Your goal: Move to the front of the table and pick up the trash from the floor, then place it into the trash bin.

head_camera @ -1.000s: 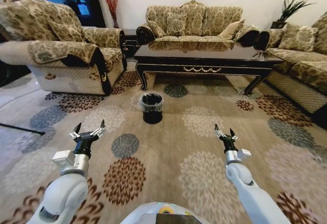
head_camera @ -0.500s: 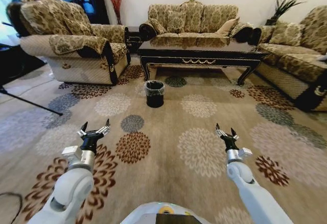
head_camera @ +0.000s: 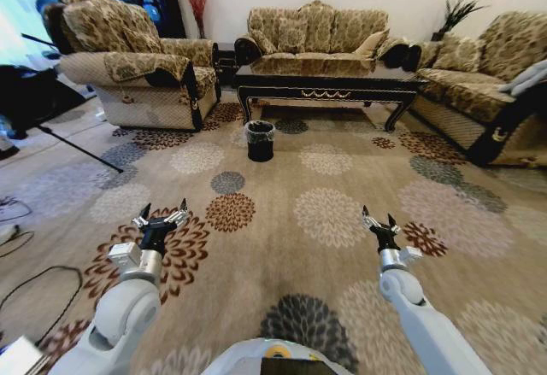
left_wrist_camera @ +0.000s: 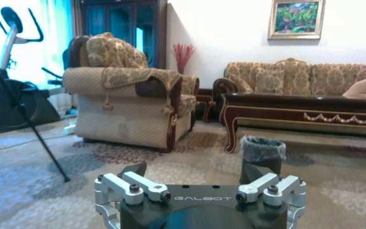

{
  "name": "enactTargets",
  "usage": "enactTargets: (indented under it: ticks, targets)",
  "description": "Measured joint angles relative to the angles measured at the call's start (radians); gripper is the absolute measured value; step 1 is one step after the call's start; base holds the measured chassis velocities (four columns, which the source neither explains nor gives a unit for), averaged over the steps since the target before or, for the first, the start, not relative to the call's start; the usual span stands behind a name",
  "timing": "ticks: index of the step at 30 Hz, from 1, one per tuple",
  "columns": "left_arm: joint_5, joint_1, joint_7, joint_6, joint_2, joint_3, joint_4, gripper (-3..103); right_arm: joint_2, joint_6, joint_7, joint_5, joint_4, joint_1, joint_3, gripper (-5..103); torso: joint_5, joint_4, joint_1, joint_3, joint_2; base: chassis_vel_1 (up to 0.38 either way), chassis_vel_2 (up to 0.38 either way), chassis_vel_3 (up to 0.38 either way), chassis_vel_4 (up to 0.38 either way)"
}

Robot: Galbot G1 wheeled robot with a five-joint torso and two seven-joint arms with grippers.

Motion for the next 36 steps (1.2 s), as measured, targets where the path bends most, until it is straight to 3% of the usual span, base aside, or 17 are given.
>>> enactTargets:
  ticks: [10, 20, 32, 34, 36]
  targets:
    - [0.004, -0.006, -0.001, -0.003, 0.007, 0.003, 0.013, 100, 0.004, 0.009, -0.001, -0.007, -0.010, 0.006, -0.007, 100, -0.0002, 0.0002, 0.000, 0.001, 0.000, 0.034, -0.012, -0.025, 0.022]
    - [0.003, -0.006, 0.006, -0.004, 0.010, 0.010, 0.011, 100, -0.012, 0.054, -0.054, 0.003, -0.035, -0.004, 0.003, 100, -0.0004, 0.0001, 0.000, 0.000, 0.000, -0.003, 0.003, 0.006, -0.003]
    - [0.011, -0.002, 0.012, -0.006, 0.006, 0.010, 0.007, 100, -0.001, 0.052, -0.042, -0.023, -0.034, 0.000, 0.003, 100, -0.0012, -0.0005, 0.000, 0.001, 0.000, -0.164, 0.127, 0.166, -0.139]
    - [0.016, 0.002, 0.025, -0.014, 0.004, 0.004, 0.009, 100, 0.000, 0.052, -0.042, -0.022, -0.022, 0.002, 0.002, 100, 0.0001, 0.0010, 0.000, 0.001, 0.000, -0.149, 0.184, 0.190, -0.194]
    - [0.018, 0.004, 0.036, -0.021, 0.003, -0.001, 0.013, 100, 0.000, 0.052, -0.042, -0.023, -0.020, 0.002, 0.002, 100, -0.0007, 0.0002, 0.000, 0.001, 0.000, -0.105, 0.109, 0.117, -0.139]
